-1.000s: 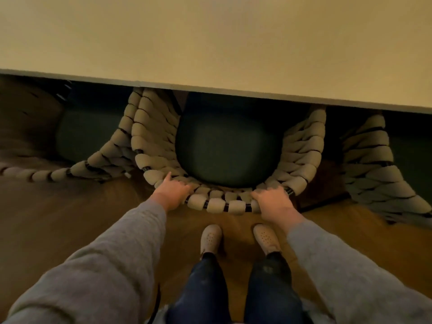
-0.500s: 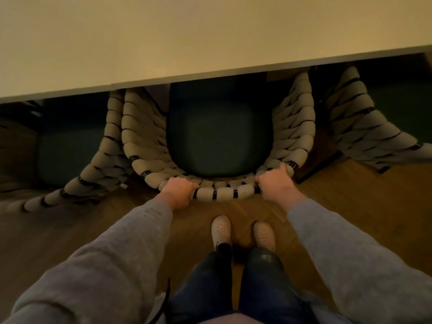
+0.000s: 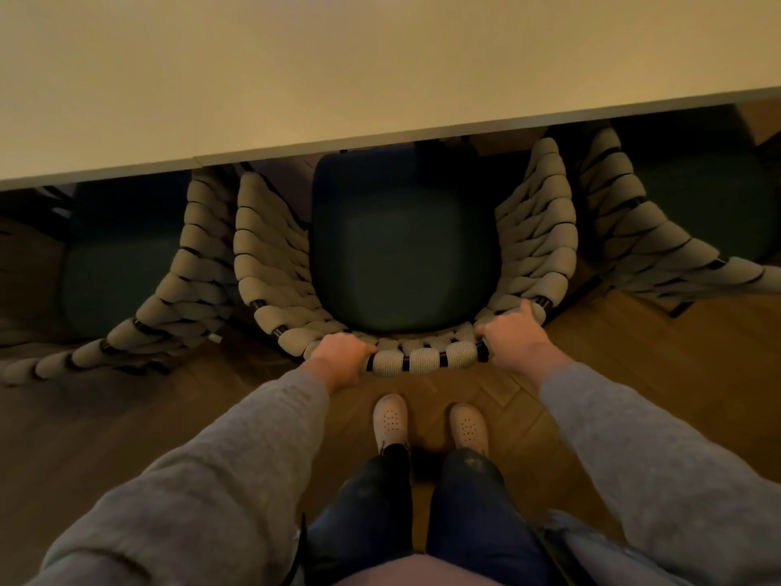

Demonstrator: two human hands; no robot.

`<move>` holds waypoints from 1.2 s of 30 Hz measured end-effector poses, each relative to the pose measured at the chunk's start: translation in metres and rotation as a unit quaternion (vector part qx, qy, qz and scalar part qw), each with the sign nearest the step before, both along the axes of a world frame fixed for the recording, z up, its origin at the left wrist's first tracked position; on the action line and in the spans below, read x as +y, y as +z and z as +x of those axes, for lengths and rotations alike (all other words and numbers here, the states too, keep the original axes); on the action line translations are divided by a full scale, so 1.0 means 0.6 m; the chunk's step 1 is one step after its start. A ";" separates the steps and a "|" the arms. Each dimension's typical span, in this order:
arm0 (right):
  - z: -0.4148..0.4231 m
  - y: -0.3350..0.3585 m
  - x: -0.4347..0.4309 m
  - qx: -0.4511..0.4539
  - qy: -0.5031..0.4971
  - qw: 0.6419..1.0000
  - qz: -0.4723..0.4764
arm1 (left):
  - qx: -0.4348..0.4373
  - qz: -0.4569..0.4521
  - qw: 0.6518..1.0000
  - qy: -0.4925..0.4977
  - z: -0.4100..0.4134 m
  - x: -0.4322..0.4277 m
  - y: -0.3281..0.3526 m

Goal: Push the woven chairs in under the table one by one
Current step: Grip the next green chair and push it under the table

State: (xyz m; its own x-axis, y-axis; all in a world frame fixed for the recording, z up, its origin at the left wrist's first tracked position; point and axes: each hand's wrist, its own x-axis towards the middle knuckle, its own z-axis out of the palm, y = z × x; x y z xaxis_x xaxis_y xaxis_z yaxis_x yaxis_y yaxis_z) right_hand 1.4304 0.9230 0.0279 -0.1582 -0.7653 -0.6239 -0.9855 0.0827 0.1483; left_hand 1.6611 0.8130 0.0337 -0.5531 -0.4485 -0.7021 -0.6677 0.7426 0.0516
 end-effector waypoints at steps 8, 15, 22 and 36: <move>-0.033 0.006 -0.028 0.002 -0.004 1.000 0.003 | 0.008 -0.005 1.000 -0.006 -0.032 -0.026 -0.007; -0.043 -0.001 -0.042 -0.011 0.002 1.000 -0.006 | 0.006 -0.007 1.000 -0.023 -0.039 -0.044 -0.008; -0.048 -0.002 -0.061 -0.022 -0.002 1.000 -0.014 | -0.004 -0.014 1.000 -0.019 -0.044 -0.065 -0.012; -0.081 -0.008 -0.055 -0.028 0.018 0.999 0.002 | -0.022 -0.019 0.999 -0.018 -0.070 -0.049 -0.033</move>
